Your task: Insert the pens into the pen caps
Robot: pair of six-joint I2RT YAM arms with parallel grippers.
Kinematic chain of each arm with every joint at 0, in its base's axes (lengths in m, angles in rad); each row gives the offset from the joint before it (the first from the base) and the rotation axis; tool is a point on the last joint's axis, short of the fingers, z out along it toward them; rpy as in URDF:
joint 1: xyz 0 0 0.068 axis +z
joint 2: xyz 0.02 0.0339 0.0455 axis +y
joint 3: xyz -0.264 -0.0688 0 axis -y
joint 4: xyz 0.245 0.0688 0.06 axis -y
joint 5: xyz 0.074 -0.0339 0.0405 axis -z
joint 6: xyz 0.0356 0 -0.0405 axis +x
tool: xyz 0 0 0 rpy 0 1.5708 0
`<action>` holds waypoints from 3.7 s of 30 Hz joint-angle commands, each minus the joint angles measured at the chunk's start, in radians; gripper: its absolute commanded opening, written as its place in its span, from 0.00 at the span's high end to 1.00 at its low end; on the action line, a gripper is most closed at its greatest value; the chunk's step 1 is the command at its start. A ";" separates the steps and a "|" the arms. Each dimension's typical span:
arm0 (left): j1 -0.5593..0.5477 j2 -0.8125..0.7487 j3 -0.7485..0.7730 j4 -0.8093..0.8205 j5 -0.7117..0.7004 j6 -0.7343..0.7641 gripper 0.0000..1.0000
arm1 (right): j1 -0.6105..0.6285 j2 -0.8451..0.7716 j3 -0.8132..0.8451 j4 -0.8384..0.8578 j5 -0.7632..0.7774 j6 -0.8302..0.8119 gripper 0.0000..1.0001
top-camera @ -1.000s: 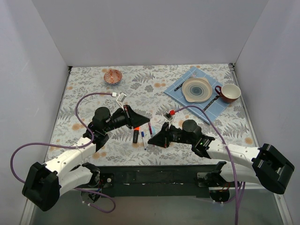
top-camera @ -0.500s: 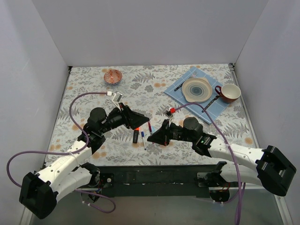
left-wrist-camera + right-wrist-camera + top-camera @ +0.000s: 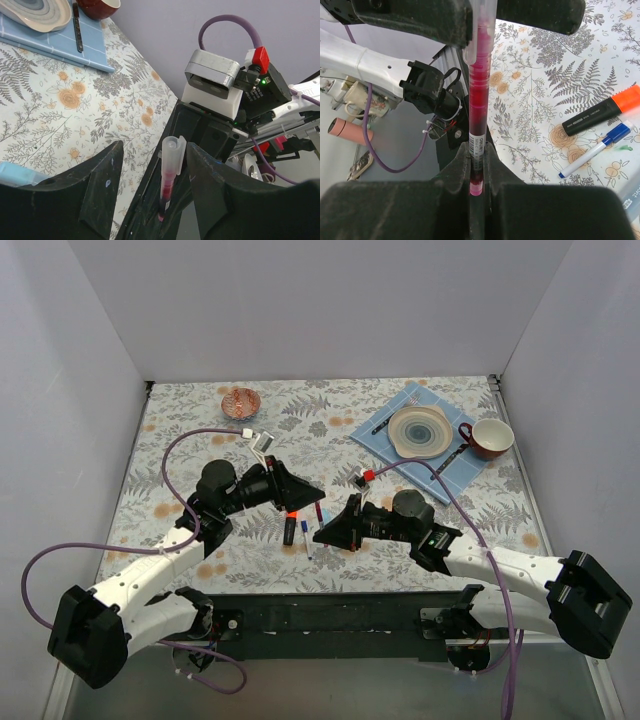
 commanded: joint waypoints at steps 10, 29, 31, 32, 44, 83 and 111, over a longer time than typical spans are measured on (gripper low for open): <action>-0.003 -0.068 0.028 0.017 -0.009 0.003 0.49 | 0.000 0.014 0.013 0.059 -0.022 0.009 0.99; -0.005 -0.134 -0.256 0.266 0.075 -0.224 1.00 | -0.150 0.003 0.219 0.067 0.034 -0.045 0.99; -0.003 -0.131 -0.314 0.363 0.084 -0.273 1.00 | -0.175 0.014 0.257 0.085 0.004 -0.066 0.99; -0.003 -0.130 -0.352 0.416 0.083 -0.291 1.00 | -0.187 0.041 0.295 0.032 -0.004 -0.083 0.99; -0.164 0.050 -0.417 0.603 -0.024 -0.327 1.00 | -0.216 0.161 0.432 0.029 -0.055 -0.145 0.99; -0.191 0.102 0.073 -0.126 -0.382 0.023 1.00 | -0.388 -0.079 0.019 0.017 -0.274 -0.017 0.35; 0.121 0.510 0.251 -0.821 -0.721 0.339 0.66 | -0.388 -0.285 -0.009 -0.249 -0.159 -0.039 0.31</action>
